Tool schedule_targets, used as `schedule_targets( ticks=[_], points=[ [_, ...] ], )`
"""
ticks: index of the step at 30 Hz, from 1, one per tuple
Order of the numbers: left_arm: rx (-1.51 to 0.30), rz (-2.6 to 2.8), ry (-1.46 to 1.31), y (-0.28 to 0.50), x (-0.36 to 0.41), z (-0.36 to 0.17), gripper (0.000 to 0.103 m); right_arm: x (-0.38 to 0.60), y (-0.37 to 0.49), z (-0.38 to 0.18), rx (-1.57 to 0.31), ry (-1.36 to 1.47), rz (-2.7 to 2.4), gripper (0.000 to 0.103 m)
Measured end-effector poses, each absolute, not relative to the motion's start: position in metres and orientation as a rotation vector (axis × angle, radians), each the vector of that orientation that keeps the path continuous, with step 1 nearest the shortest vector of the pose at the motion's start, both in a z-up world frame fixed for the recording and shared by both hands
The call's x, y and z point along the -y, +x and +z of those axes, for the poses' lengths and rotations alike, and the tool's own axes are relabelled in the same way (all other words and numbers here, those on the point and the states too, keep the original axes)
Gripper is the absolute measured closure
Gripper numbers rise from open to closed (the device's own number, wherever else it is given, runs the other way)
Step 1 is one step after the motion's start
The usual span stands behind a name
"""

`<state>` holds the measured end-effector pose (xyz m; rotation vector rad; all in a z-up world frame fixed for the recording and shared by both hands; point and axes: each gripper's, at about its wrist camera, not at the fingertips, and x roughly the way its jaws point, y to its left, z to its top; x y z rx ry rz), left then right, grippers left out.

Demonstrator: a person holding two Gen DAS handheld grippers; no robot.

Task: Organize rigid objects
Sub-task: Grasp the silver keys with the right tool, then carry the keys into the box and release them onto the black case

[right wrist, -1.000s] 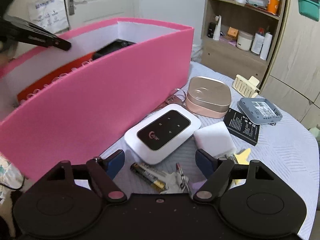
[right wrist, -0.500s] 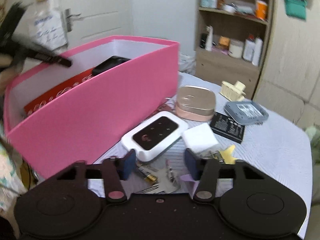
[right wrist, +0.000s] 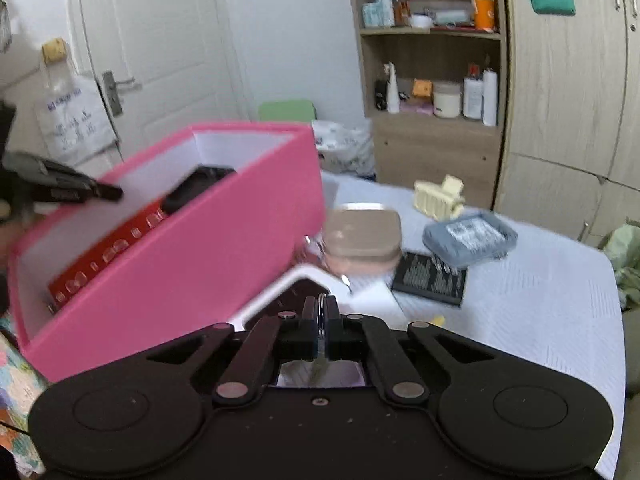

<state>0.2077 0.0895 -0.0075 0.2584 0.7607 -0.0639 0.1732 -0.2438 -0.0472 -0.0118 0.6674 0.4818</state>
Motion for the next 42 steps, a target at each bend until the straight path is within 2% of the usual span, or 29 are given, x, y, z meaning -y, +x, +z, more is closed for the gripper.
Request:
schedule_targets(
  ticks=[16,33,39,42],
  points=[
    [-0.762,-0.071,0.241,0.207,-0.093,-0.007,0.097,0.181,0.176,0.067,-0.411,-0.154,0.603,0.099],
    [-0.755,-0.068,0.254,0.207,-0.090,-0.005,0.097,0.066,0.270,0.013,-0.652,-0.191,0.737,0.100],
    [-0.749,-0.071,0.245,0.206,-0.092,-0.005,0.097,0.061,0.292,0.000,-0.703,-0.140,0.725,0.099],
    [-0.750,-0.076,0.240,0.206,-0.093,-0.005,0.097,0.073,0.284,0.004,-0.703,-0.093,0.744,0.096]
  ],
)
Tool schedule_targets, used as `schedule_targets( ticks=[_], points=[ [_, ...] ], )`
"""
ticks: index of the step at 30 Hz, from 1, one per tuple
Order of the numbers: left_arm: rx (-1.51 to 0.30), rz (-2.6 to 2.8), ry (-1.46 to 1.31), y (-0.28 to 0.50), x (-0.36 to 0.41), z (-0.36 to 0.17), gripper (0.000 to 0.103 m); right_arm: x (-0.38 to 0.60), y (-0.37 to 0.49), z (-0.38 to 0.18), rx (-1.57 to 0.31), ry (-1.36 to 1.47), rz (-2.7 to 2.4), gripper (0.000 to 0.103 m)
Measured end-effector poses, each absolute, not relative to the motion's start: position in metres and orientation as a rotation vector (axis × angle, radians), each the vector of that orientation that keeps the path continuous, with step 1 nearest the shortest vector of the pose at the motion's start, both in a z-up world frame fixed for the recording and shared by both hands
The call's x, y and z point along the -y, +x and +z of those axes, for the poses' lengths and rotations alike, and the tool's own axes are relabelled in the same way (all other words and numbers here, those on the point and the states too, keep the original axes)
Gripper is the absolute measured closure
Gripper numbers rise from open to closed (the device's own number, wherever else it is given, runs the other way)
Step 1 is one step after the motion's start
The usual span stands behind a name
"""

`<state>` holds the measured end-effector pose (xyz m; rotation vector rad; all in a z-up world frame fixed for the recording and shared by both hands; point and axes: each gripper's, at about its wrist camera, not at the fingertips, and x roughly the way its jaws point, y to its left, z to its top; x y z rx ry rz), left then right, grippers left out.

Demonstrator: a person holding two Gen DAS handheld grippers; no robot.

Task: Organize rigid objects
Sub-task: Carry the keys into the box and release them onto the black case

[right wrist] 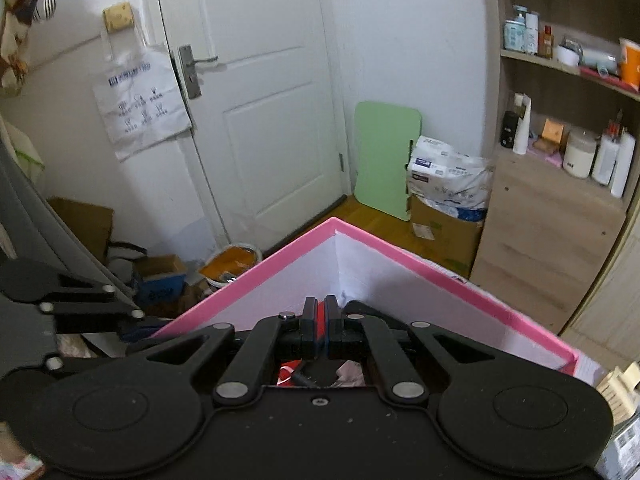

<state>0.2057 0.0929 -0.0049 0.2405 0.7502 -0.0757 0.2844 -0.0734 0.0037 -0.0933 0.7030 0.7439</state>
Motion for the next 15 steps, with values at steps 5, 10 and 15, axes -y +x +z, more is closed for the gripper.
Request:
schedule_targets(
  ticks=[5,10,15],
  points=[
    [-0.754,-0.073,0.246,0.206,-0.093,-0.005,0.097,0.103,0.252,0.020,-0.678,-0.063,0.725,0.095],
    [-0.751,-0.071,0.250,0.206,-0.092,-0.005,0.097,0.137,0.214,0.033,-0.686,-0.030,0.691,0.092],
    [-0.748,-0.066,0.259,0.206,-0.090,-0.006,0.097,0.183,0.188,0.035,-0.737,0.013,0.614,0.089]
  ],
)
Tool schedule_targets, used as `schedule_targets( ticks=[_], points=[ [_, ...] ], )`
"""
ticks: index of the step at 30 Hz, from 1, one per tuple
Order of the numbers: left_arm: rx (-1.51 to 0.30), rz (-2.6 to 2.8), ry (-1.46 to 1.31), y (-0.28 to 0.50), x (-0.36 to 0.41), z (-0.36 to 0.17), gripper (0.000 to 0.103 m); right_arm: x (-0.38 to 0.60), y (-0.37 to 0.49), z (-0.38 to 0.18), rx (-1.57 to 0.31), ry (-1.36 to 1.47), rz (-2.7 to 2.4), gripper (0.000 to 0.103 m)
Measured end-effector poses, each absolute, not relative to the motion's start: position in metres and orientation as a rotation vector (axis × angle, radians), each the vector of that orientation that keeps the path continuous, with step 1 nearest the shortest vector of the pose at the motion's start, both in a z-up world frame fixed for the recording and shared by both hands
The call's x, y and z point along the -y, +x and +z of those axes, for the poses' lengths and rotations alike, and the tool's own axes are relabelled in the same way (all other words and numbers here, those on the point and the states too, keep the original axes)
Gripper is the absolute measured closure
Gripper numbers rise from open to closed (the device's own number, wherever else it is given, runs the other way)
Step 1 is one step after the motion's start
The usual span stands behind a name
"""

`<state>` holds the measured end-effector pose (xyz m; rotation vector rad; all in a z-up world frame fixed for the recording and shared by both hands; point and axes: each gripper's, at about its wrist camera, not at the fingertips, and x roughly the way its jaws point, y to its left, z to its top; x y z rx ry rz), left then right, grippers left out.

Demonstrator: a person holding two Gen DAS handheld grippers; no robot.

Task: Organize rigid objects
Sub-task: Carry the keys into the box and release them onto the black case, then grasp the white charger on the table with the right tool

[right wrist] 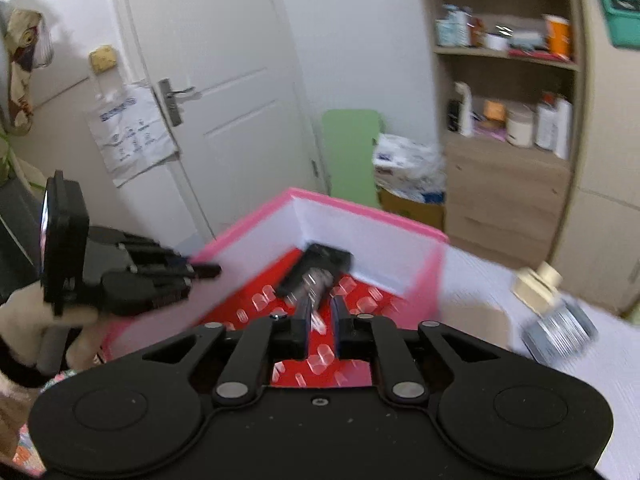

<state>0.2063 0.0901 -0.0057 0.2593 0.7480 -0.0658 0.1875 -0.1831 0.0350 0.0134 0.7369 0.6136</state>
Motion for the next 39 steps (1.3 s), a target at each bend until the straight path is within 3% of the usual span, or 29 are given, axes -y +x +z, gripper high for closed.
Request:
schedule_targets(
  ticks=[4,18,29,32,39],
  points=[
    [-0.748,-0.065,0.255,0.205,-0.091,-0.006,0.097,0.223,0.173,0.025,-0.803,0.055,0.528,0.081],
    [-0.759,-0.051,0.266,0.207,-0.088,-0.006,0.094,0.277,0.154,-0.053,-0.925,0.103,0.381,0.071],
    [-0.758,-0.052,0.261,0.206,-0.088,-0.006,0.094,0.246,0.182,-0.054,-0.881,-0.195,0.413,0.065],
    [-0.758,-0.054,0.256,0.206,-0.089,-0.006,0.094,0.230,0.187,-0.052,-0.864,-0.310,0.440,0.049],
    [-0.756,-0.059,0.255,0.206,-0.090,-0.006,0.094,0.202,0.209,-0.063,-0.895,-0.524,0.442,0.053]
  ],
)
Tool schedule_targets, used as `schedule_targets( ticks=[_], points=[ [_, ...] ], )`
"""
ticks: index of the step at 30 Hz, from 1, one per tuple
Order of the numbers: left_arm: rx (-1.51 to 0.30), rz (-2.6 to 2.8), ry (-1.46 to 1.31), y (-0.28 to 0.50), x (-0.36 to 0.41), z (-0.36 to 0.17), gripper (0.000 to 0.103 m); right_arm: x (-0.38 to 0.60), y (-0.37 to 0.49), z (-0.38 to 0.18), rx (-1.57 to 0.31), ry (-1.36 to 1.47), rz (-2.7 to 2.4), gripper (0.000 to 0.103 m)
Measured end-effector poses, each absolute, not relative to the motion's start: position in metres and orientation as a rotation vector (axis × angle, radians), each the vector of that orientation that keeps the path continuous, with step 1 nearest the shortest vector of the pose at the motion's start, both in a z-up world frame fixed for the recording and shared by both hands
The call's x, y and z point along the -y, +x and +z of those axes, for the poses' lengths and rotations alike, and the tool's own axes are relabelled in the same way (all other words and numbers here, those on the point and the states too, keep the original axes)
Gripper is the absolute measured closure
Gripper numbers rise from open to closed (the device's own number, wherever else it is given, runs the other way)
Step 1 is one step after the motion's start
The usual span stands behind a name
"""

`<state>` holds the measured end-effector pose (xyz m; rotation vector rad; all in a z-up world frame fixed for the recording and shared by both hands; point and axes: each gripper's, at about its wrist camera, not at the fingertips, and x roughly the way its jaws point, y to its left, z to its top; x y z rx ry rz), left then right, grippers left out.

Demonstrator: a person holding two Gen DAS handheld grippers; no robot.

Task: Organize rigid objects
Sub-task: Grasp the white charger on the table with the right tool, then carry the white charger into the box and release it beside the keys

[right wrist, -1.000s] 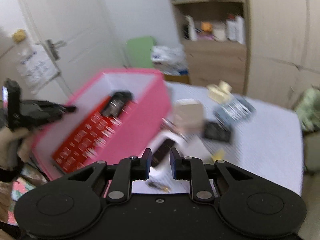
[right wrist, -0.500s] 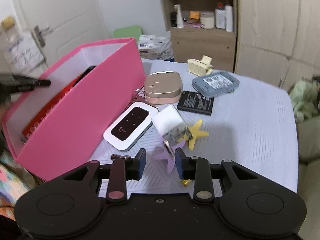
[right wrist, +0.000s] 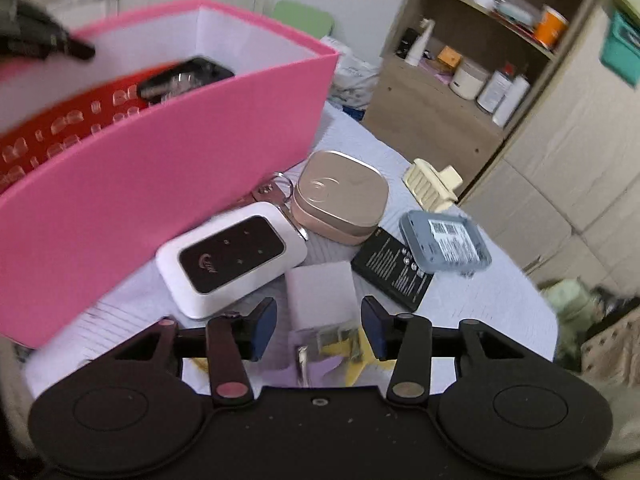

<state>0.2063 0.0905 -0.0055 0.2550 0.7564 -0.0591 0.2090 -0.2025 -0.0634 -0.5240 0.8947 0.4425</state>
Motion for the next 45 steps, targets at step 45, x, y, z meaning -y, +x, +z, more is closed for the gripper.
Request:
schedule_targets(
  ticks=[45],
  points=[
    [-0.736,-0.052,0.235,0.204,-0.093,-0.003,0.095,0.031,0.277,-0.030,-1.113,-0.139,0.824,0.055]
  ],
)
